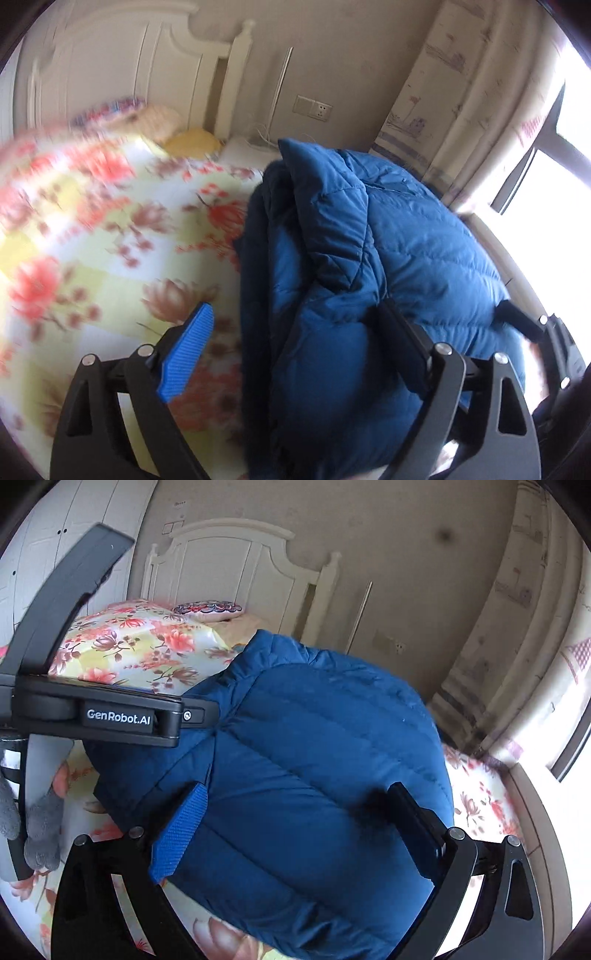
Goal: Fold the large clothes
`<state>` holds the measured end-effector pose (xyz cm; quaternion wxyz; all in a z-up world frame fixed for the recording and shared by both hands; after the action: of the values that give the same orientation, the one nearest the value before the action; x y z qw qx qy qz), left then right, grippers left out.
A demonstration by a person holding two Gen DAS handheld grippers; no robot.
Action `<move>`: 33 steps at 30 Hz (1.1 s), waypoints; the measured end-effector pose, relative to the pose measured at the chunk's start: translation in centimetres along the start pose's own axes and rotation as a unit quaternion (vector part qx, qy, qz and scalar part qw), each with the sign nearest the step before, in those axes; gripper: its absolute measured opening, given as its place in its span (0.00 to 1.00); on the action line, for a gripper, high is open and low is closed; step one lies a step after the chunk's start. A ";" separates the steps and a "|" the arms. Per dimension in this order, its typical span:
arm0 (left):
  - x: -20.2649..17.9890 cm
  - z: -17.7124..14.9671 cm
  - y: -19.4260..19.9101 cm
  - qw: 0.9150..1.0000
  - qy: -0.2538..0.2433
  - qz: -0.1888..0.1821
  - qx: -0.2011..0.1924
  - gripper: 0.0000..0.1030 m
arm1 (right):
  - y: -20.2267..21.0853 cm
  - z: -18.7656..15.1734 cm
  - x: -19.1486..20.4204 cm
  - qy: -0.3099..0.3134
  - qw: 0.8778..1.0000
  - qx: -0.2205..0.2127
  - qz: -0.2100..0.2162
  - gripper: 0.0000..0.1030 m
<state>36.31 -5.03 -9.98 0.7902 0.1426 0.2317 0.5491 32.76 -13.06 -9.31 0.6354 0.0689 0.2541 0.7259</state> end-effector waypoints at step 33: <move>-6.8 -2.3 22.2 0.974 -0.099 0.122 -0.162 0.98 | 21.5 -2.1 -3.9 -0.117 0.985 -0.098 -0.076 0.95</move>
<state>15.29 -3.52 0.12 0.7487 0.0934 0.0413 0.6550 13.46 -18.72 -0.46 0.7179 0.0718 0.1100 0.6836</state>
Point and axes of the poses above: each gripper's, at about its wrist camera, not at the fingertips, and y roughly against the way its jaws point, x to its left, z to its top, the point moved 6 cm from there along -y, roughly the way its jaws point, and after that the axes turned 10 degrees about -x, right-handed, at the moved point
